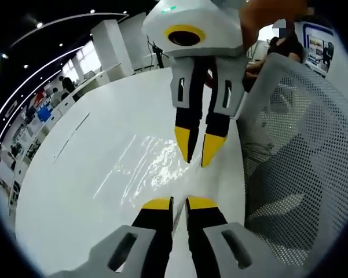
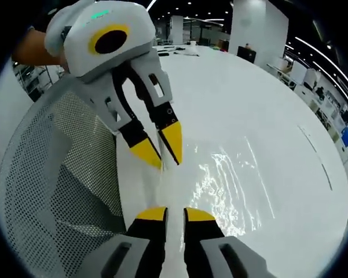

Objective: Open the resealable bag by pulling the two sides of the seal apart until the entire bag opening is separated and visibly accessible.

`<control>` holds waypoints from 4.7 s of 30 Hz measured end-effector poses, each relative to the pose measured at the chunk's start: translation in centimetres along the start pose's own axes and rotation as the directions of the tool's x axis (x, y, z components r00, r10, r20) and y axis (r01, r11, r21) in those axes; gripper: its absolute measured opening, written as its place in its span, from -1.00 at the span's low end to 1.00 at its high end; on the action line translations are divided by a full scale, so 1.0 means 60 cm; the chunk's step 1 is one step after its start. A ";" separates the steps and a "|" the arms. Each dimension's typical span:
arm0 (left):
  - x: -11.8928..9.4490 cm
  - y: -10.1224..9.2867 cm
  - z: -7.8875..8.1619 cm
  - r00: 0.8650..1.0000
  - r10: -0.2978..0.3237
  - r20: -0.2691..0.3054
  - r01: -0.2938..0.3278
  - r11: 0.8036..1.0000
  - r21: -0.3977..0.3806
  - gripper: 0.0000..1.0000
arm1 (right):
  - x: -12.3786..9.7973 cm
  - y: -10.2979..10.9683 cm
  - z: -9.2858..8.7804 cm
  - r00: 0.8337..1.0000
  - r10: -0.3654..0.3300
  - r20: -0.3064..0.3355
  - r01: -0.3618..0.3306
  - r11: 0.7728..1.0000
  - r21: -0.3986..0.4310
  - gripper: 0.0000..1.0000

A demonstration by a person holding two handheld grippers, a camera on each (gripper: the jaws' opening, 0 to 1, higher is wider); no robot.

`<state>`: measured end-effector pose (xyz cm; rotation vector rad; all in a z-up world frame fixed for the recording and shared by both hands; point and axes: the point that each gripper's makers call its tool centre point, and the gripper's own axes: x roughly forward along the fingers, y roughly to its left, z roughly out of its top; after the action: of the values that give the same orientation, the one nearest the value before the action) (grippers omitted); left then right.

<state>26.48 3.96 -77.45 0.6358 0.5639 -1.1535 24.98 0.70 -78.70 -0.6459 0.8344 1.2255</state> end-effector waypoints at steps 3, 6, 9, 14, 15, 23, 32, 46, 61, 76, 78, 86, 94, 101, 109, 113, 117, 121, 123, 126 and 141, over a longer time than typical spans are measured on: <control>-0.001 -0.002 0.004 1.000 -0.004 0.013 0.003 1.000 0.010 -0.90 | 0.000 -0.004 -0.002 1.000 -0.009 -0.007 0.009 1.000 0.006 -0.89; -0.002 -0.002 0.009 1.000 -0.003 0.024 0.004 1.000 -0.007 -0.89 | 0.004 -0.004 -0.005 1.000 -0.004 -0.016 0.004 1.000 0.011 -0.91; -0.002 0.002 0.010 1.000 0.003 0.025 -0.002 1.000 -0.020 -0.84 | 0.007 -0.009 -0.007 0.999 -0.007 -0.044 0.007 1.000 0.000 -0.98; -0.004 0.002 0.017 0.999 -0.005 0.036 0.005 1.000 0.021 -0.72 | 0.008 -0.012 -0.009 0.997 -0.010 -0.076 0.007 0.999 -0.039 -1.00; -0.005 0.002 0.020 0.999 -0.005 0.045 0.004 1.000 0.027 -0.68 | 0.009 -0.012 -0.009 0.997 -0.009 -0.078 0.006 0.999 -0.037 -1.00; -0.011 -0.005 0.031 0.996 -0.037 0.085 0.031 0.998 0.060 -0.52 | 0.000 -0.024 -0.017 0.994 -0.012 -0.112 0.006 0.999 -0.051 -1.00; -0.012 -0.035 0.065 0.987 -0.088 0.133 0.064 0.982 0.177 -0.74 | -0.008 -0.034 -0.007 0.994 -0.016 -0.111 0.011 0.999 -0.037 -1.00; 0.024 -0.046 0.034 0.996 -0.085 -0.021 0.088 0.952 0.295 -0.79 | -0.024 -0.035 0.019 0.997 -0.052 -0.051 0.045 0.991 -0.130 -1.00; 0.026 -0.031 0.030 0.998 -0.057 -0.029 0.063 0.965 0.253 -0.95 | -0.058 -0.068 0.046 0.988 -0.153 0.032 0.156 0.979 -0.134 -1.00; 0.020 -0.025 0.040 0.999 -0.046 -0.021 0.049 0.971 0.234 -1.00 | -0.101 -0.117 0.094 0.934 -0.329 0.141 0.340 0.938 -0.063 -1.00; 0.019 -0.024 0.046 0.999 -0.043 -0.017 0.046 0.971 0.234 -1.00 | -0.103 -0.119 0.097 0.929 -0.339 0.146 0.351 0.934 -0.067 -1.00; 0.011 -0.008 0.058 0.999 -0.032 -0.011 0.034 0.966 0.257 -1.00 | -0.122 -0.132 0.122 0.904 -0.387 0.183 0.396 0.918 -0.008 -1.00; 0.009 0.005 0.060 1.000 -0.026 -0.014 0.028 0.960 0.278 -1.00 | -0.131 -0.150 0.124 0.887 -0.418 0.197 0.409 0.909 0.086 -1.00; 0.010 0.016 0.067 1.000 -0.010 -0.002 0.010 0.966 0.258 -1.00 | -0.130 -0.157 0.125 0.885 -0.417 0.206 0.403 0.909 0.108 -1.00; 0.015 0.020 0.058 0.999 0.032 0.012 -0.034 0.966 0.257 -0.99 | -0.099 -0.148 0.100 0.900 -0.398 0.178 0.381 0.916 0.126 -1.00; 0.020 0.014 0.046 1.000 0.028 -0.008 -0.025 0.965 0.260 -0.93 | -0.082 -0.147 0.088 0.910 -0.383 0.157 0.368 0.922 0.117 -1.00; 0.016 0.015 0.037 0.999 0.035 -0.019 -0.028 0.963 0.268 -0.85 | -0.069 -0.149 0.074 0.917 -0.375 0.137 0.362 0.926 0.108 -1.00; 0.006 0.024 0.042 0.998 0.059 -0.004 -0.056 0.965 0.258 -0.85 | -0.063 -0.150 0.068 0.917 -0.376 0.133 0.367 0.926 0.092 -1.00; 0.002 0.026 0.042 0.998 0.065 0.001 -0.063 0.973 0.223 -0.84 | -0.059 -0.150 0.065 0.918 -0.373 0.134 0.364 0.927 0.091 -1.00; -0.006 0.023 0.036 0.998 0.067 -0.011 -0.063 0.979 0.193 -0.78 | -0.049 -0.150 0.054 0.923 -0.365 0.120 0.357 0.930 0.084 -1.00; -0.063 0.034 0.012 0.983 0.179 0.038 -0.179 0.984 -0.009 -0.70 | -0.025 -0.156 0.040 0.932 -0.346 0.103 0.350 0.937 -0.019 -0.90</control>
<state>27.31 6.45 -73.95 0.6453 0.4667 -0.9926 34.40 -0.32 -76.23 -0.7229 0.5849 0.9425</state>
